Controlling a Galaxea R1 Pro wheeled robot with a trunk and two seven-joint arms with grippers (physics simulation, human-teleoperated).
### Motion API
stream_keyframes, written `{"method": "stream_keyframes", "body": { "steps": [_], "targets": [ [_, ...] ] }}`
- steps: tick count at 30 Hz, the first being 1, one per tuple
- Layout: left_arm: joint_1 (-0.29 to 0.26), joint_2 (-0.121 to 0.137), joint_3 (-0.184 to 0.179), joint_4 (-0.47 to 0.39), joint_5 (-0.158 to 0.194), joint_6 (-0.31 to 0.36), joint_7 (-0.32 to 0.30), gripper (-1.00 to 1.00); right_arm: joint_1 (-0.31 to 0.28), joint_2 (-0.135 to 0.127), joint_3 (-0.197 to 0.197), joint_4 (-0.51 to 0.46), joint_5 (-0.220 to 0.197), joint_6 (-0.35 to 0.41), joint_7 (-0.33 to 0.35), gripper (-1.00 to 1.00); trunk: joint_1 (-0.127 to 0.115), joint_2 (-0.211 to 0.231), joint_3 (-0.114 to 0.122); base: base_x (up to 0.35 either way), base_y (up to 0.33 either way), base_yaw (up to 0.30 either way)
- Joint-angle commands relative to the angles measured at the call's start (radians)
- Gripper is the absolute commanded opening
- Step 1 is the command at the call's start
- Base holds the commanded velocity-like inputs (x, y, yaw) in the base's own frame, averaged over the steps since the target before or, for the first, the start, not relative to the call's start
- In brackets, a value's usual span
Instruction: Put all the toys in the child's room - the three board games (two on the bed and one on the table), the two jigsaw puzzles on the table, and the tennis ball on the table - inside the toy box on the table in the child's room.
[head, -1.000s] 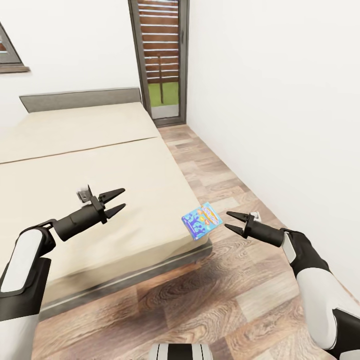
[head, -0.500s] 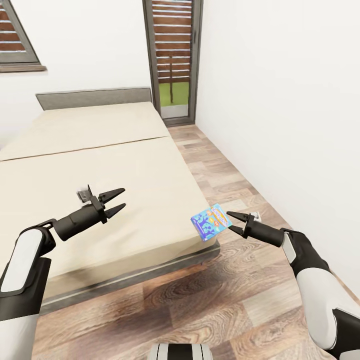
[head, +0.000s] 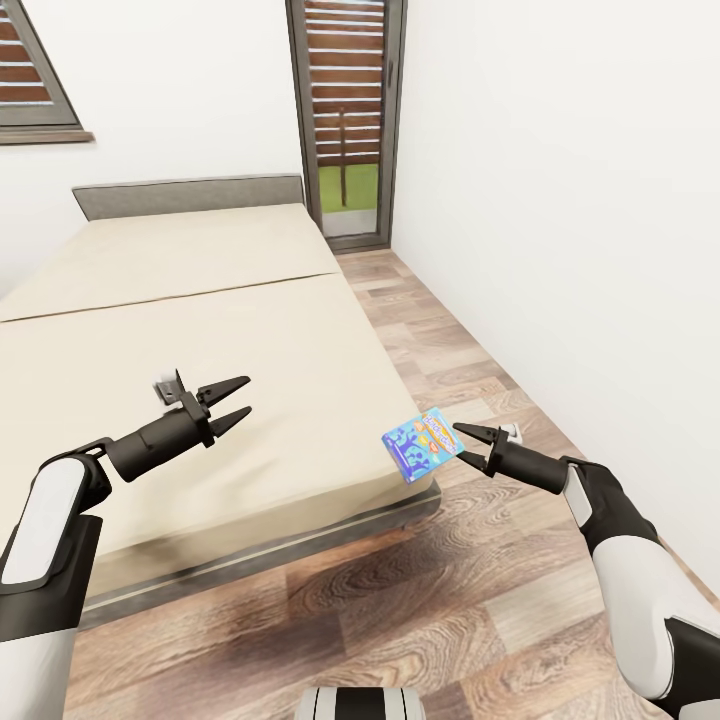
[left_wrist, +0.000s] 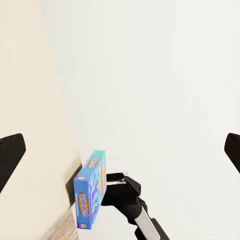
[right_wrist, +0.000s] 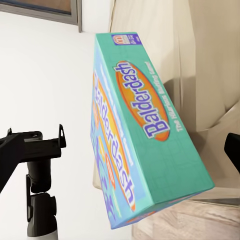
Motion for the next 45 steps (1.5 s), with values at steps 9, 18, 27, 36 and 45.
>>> {"method": "stream_keyframes", "body": {
  "steps": [9, 18, 27, 36, 45],
  "targets": [
    [-0.001, 0.000, 0.001, 0.000, -0.008, 0.004, -0.008, 1.00, 0.000, 0.000, -0.001, 0.000, -0.002, 0.007, 0.001, 1.00, 0.000, 0.000, -0.001, 0.000, 0.000, 0.004],
    [-0.001, 0.000, 0.001, 0.000, -0.008, 0.004, -0.008, 1.00, 0.000, 0.002, -0.001, 0.000, -0.002, 0.007, 0.001, 1.00, 0.000, 0.000, -0.001, 0.000, 0.000, 0.001],
    [-0.001, 0.000, 0.001, 0.000, -0.008, 0.004, -0.006, 1.00, 0.000, 0.008, -0.001, 0.000, -0.001, 0.007, 0.001, 1.00, 0.000, 0.000, -0.001, 0.000, 0.000, 0.000],
    [-0.001, 0.000, 0.001, 0.000, -0.008, 0.003, -0.005, 1.00, 0.000, 0.013, -0.001, 0.000, -0.001, 0.006, 0.001, 1.00, 0.000, 0.000, -0.001, 0.000, 0.000, 0.000],
    [-0.001, 0.000, 0.001, 0.000, -0.008, 0.003, -0.005, 1.00, 0.001, 0.015, 0.000, 0.000, 0.000, 0.006, 0.000, 1.00, 0.000, 0.000, -0.001, 0.000, 0.000, 0.000]
  ]
}}
